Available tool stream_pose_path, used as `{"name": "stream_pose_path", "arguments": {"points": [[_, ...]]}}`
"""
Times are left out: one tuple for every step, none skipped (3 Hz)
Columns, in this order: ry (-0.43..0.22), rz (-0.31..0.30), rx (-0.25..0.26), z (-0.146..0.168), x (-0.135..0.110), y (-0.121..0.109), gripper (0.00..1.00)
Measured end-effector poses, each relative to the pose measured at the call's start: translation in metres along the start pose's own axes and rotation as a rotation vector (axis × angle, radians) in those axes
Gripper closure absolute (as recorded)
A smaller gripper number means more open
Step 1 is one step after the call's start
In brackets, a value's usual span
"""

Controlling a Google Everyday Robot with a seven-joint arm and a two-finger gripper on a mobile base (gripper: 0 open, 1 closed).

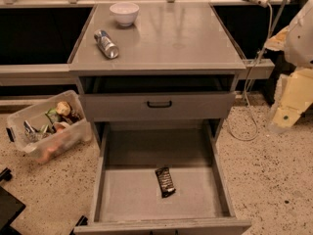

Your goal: Pick rxbar chocolate from middle drawer and place on counter

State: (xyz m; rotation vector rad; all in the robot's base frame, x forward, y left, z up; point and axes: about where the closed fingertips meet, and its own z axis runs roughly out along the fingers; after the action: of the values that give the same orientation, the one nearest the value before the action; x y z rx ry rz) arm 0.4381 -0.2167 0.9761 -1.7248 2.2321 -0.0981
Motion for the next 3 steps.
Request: {"name": "stream_pose_path", "arguments": {"points": [[0.000, 0.000, 0.000, 0.000, 0.000, 0.000, 0.00], [-0.029, 0.004, 0.005, 0.005, -0.003, 0.001, 0.00], [-0.092, 0.002, -0.019, 0.038, -0.011, 0.014, 0.00]]}}
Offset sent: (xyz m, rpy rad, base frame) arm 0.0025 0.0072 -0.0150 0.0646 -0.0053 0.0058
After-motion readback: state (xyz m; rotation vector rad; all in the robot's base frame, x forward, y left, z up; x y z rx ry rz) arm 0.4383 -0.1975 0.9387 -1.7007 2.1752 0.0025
